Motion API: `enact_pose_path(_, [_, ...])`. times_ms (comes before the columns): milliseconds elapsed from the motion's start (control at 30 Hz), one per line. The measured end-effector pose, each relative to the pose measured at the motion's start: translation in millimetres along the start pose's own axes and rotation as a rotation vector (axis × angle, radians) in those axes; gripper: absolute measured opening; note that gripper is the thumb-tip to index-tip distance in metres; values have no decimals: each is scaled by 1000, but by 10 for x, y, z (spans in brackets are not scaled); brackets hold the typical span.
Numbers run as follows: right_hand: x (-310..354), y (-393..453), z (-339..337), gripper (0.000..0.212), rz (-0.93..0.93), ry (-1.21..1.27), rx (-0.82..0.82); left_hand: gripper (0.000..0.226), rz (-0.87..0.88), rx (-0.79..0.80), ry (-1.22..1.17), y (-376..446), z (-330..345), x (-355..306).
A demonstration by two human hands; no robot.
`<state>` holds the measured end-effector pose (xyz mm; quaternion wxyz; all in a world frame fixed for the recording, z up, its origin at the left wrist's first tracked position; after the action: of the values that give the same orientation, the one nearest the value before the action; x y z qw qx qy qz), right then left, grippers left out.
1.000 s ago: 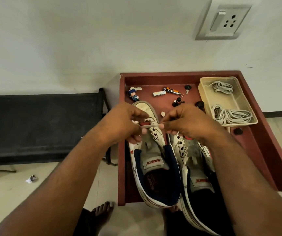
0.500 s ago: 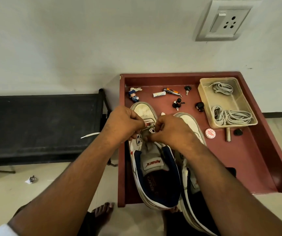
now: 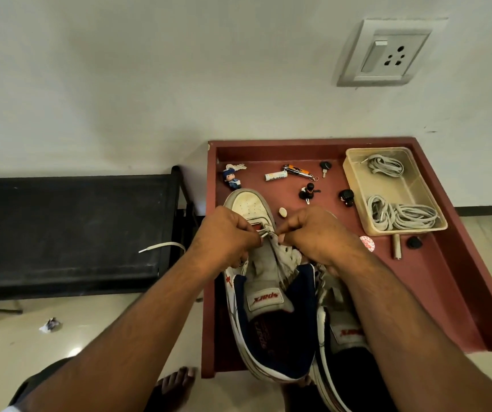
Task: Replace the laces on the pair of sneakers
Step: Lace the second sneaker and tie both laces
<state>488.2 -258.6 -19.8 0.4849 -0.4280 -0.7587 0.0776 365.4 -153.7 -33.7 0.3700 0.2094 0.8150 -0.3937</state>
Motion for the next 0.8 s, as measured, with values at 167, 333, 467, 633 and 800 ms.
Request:
enact_pose_path(167, [-2,-1,3,14,-17,-10,5,9,10,23,-2,22,55,33])
enact_pose_path(333, [-15,3,-18,10,-1,48,57,11,113,-20,21,56,139,55])
enact_pose_path(467, [-67,28,-2,8,55,244,90,14,221,-33,164,75,138,47])
enact_pose_path(633, [-72,62,92,10,-21,72,5,8,225,-66,342,81,118,27])
enact_pose_path(800, [-166,-45,-670,11,-29,-242,-310,6,153,-71,462,76,28,36])
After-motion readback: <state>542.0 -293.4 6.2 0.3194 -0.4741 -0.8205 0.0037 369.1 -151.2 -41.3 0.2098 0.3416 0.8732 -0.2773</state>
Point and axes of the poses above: each hand's wrist, its own y-axis towards the middle knuckle, its own z-axis out of the palm, x = y × z, the point moved 2 cm from there along y, towards the middle knuckle, and after that the axes turned 1 degree about y, right-handed, at the moved point
